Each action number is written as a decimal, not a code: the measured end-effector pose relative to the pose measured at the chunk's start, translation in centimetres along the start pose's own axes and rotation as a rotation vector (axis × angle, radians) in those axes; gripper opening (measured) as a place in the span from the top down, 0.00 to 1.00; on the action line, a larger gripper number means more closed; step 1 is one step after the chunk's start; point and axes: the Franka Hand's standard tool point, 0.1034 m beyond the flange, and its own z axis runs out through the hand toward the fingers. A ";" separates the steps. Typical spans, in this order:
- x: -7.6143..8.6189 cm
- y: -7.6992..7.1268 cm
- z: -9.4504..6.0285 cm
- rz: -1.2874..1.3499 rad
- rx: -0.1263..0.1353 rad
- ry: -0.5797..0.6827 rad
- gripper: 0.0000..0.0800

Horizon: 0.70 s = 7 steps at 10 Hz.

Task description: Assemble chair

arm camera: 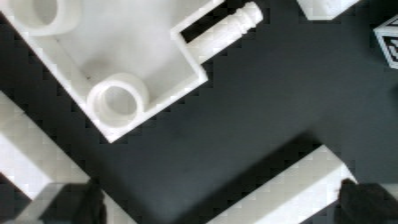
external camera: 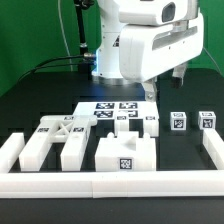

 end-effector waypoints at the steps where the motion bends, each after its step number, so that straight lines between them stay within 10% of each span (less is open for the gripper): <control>1: 0.0 0.0 0.0 0.000 0.000 0.000 0.19; 6: 0.0 0.0 0.0 0.000 0.000 0.000 0.19; 7: 0.0 0.0 0.0 0.000 0.000 0.000 0.33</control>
Offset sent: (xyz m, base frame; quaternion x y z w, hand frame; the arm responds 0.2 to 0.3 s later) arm 0.0000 0.0000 0.0000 0.0000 0.0000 0.0000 1.0000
